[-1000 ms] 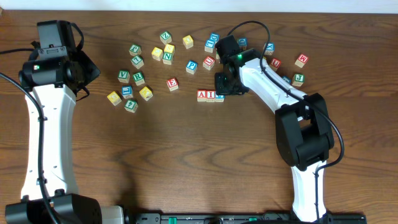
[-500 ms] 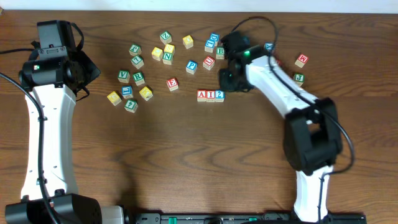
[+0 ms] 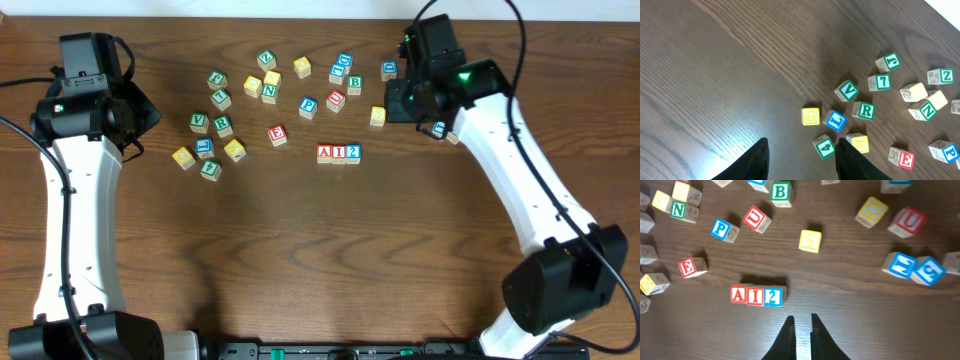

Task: Spell out AI2

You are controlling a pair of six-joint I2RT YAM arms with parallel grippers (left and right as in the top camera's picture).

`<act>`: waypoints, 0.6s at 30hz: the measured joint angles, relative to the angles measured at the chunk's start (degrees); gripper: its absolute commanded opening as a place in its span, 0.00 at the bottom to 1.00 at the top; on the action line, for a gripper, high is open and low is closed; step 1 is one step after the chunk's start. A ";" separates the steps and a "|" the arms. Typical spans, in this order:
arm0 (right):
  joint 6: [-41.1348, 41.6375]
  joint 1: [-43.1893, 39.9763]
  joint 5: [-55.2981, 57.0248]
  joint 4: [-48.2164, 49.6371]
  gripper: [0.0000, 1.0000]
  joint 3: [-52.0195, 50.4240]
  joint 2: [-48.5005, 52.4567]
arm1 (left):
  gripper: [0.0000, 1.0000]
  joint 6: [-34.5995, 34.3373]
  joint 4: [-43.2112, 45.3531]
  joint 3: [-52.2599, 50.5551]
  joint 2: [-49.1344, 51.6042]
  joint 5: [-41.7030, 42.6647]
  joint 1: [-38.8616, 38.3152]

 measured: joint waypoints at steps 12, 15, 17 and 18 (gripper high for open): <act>-0.04 -4.50 0.00 -3.69 0.10 0.00 -5.42 | 0.43 0.00 0.00 0.00 0.00 0.00 0.00; -0.04 -5.57 0.02 -4.68 0.10 0.00 -5.42 | 0.51 0.46 0.28 0.00 0.00 0.09 0.00; -0.07 -6.14 0.04 -4.87 0.10 -0.02 -5.42 | 0.53 2.08 1.68 0.00 0.00 1.42 0.00; -0.07 -6.29 0.02 -4.92 0.11 0.00 -5.42 | 0.56 3.85 2.69 0.00 0.00 3.04 0.00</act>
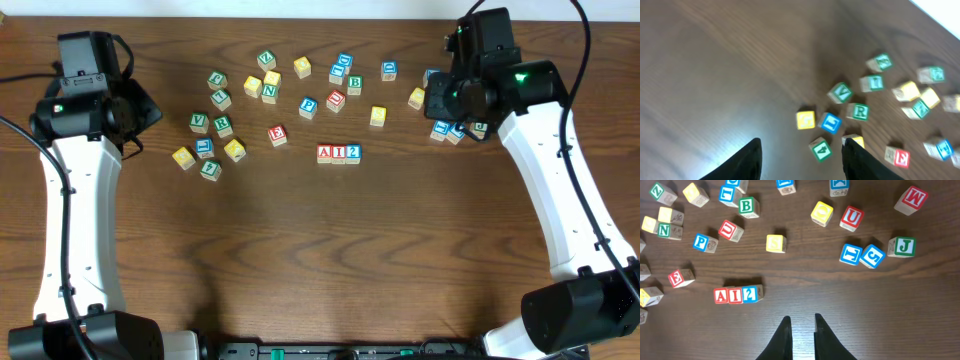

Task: Spell out AI2

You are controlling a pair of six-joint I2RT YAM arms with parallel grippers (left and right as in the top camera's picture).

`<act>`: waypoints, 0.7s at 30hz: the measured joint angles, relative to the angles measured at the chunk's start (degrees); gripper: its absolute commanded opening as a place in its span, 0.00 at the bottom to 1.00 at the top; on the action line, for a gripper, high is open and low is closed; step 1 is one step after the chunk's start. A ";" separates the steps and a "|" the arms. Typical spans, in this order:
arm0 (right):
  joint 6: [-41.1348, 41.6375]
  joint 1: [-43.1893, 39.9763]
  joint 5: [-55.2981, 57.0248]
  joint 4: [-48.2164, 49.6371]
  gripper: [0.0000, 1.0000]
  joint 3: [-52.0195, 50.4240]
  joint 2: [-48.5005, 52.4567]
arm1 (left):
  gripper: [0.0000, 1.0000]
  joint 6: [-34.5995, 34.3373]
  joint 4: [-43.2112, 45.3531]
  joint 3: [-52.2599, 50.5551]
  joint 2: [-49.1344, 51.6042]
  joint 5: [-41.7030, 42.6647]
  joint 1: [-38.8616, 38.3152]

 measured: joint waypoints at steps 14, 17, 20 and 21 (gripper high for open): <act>-0.92 -0.35 0.00 0.09 0.49 -0.02 0.00 | 0.98 14.34 3.74 0.00 0.00 18.18 -1.40; -1.27 -0.35 0.00 0.15 0.74 0.00 0.00 | 0.98 14.56 3.74 0.00 0.00 18.47 -1.40; -1.38 -0.35 0.00 0.15 0.99 0.00 0.00 | 0.98 14.58 3.74 0.00 0.00 18.47 -1.40; -1.31 -0.35 0.00 0.11 0.99 0.00 -0.02 | 0.98 14.58 3.74 0.00 0.00 18.49 -1.40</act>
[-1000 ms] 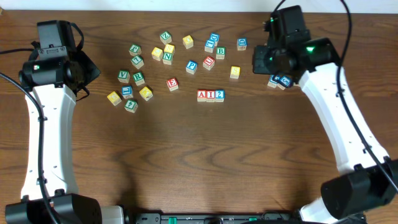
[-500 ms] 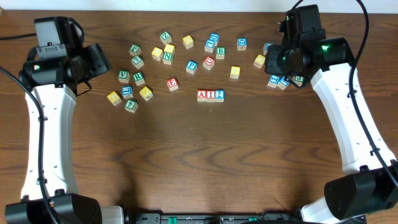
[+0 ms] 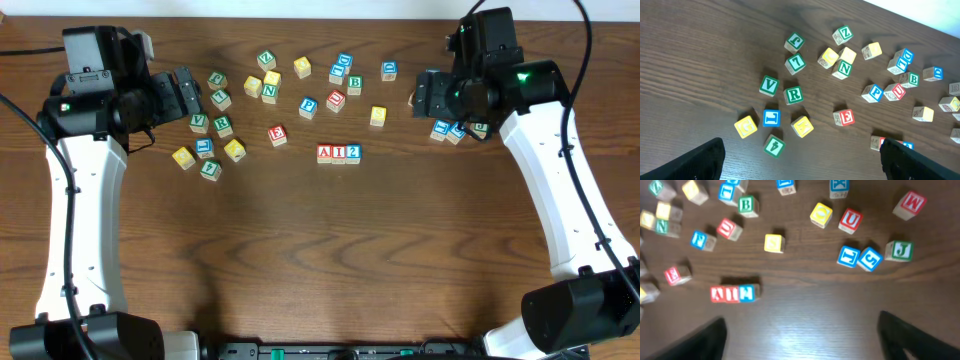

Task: Spell out AI2

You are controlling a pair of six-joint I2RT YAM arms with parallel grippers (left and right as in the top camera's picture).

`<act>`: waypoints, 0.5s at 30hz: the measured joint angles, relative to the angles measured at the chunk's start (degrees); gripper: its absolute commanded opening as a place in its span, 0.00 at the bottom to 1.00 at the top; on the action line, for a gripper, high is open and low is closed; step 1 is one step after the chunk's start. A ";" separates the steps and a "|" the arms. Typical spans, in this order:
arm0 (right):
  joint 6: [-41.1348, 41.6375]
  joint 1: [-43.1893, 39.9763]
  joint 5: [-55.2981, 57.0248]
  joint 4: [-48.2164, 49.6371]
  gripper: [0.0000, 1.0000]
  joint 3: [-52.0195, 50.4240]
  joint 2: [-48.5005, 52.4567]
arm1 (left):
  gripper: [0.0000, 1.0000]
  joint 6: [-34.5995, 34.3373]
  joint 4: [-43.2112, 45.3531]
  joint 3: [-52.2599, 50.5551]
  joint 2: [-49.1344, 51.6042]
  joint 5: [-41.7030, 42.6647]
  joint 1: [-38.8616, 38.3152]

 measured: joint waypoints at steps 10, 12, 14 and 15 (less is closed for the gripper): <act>0.09 -1.01 -0.02 -0.61 0.99 -0.02 -6.82 | 0.98 0.00 -0.02 0.00 0.00 0.00 0.00; 0.07 -1.33 0.00 -1.42 0.99 -0.02 -9.53 | 0.98 0.02 -0.02 0.00 0.00 0.00 0.00; 0.07 -1.46 0.07 -2.03 0.99 -0.02 -12.33 | 0.98 0.00 -0.02 0.00 0.00 0.00 0.00; 0.09 -1.53 0.09 -2.25 0.99 -0.02 -13.42 | 0.98 0.02 -0.02 0.00 0.00 0.00 0.00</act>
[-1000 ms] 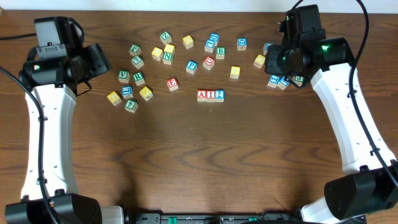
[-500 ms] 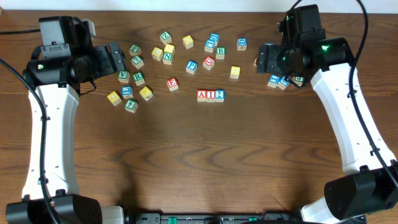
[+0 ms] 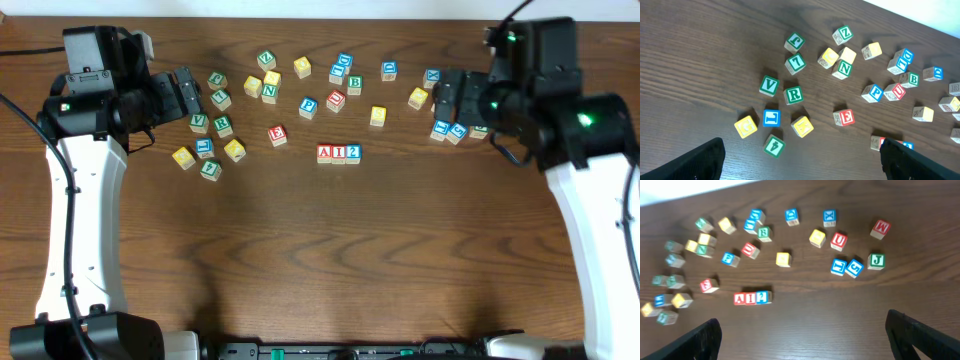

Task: Spell out AI2

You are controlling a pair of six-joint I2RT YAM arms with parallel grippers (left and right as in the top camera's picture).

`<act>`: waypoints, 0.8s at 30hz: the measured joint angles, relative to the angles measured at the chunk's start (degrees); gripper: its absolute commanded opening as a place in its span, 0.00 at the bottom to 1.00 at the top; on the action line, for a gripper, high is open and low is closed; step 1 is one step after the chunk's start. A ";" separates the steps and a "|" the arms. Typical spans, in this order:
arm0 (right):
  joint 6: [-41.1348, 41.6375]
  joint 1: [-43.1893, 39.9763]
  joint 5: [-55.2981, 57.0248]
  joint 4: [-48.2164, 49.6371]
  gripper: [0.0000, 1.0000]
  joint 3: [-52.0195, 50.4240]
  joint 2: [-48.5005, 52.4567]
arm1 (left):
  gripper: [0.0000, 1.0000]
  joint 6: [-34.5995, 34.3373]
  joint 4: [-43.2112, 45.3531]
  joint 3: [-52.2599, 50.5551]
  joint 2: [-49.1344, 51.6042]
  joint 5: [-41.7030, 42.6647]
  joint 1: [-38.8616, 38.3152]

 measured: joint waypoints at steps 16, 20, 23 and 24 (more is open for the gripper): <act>-0.22 -0.09 4.11 -7.17 0.99 0.00 -6.12 | 0.98 -0.02 0.00 0.00 0.00 0.00 0.00; -0.22 -0.15 6.25 -7.76 0.99 0.00 -8.33 | 0.98 -0.02 0.02 0.00 0.00 0.00 0.00; -0.20 -0.15 8.02 -8.96 0.99 0.00 -11.28 | 0.98 -0.02 0.02 0.00 0.00 -0.02 0.00; -0.13 -0.15 8.79 -9.73 0.99 0.00 -12.59 | 0.98 0.00 0.00 0.00 0.00 0.00 0.00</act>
